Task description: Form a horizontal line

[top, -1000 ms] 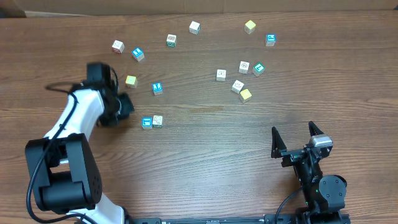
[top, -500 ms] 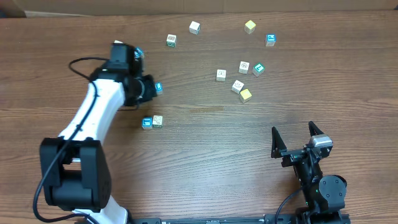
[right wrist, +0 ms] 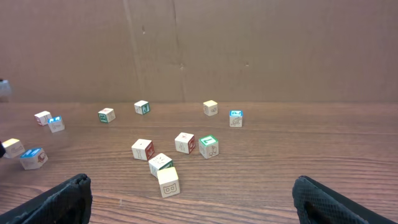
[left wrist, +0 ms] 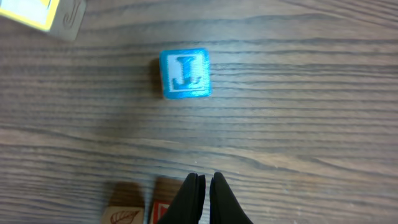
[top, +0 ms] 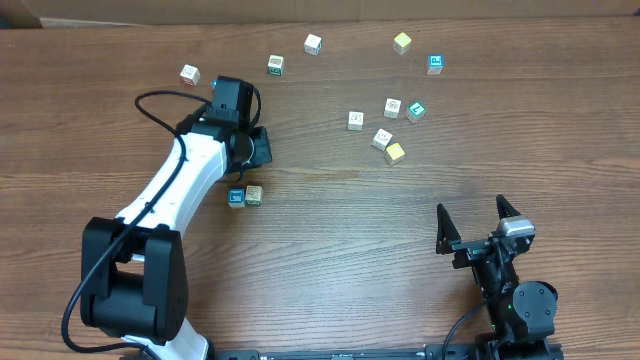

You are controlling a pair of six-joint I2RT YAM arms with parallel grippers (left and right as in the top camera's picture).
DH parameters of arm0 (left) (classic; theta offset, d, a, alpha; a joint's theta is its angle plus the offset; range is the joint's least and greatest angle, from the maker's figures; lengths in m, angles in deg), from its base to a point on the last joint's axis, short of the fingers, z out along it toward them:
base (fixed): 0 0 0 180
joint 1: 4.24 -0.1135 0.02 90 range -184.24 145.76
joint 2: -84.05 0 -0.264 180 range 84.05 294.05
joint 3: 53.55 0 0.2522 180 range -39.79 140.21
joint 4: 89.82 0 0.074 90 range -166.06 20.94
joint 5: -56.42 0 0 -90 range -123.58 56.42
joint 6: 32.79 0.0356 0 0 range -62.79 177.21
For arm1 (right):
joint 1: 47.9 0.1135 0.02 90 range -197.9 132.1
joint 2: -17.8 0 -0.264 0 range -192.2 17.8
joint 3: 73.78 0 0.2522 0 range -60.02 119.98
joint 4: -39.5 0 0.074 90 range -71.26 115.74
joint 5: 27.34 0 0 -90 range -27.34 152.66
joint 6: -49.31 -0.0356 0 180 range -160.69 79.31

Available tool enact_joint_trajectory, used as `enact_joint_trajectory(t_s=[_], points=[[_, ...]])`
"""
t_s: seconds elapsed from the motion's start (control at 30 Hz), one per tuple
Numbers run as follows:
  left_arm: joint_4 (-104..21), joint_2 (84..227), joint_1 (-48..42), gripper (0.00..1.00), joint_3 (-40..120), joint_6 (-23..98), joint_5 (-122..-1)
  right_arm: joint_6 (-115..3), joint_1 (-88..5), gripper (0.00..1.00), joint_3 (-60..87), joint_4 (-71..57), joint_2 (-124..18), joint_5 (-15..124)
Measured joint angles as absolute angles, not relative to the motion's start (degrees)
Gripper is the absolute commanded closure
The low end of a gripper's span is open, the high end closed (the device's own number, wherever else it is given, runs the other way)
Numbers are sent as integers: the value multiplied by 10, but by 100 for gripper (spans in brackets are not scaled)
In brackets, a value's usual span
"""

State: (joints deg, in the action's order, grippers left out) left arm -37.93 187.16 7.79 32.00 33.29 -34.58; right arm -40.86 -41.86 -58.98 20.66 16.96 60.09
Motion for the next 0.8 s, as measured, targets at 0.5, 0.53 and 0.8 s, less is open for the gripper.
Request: enact_joint_trajectory(t_s=[0.5,0.53,0.8], points=[[-406,1872,78,96,274,305,-344,-409,-419,0,-590,207,170,601],[-406,1872,78,96,274,305,-344,-409,-419,0,-590,207,170,601],[-412,1874,78,96,274,310,-344,-409,-419,0,-590,207,170,601]])
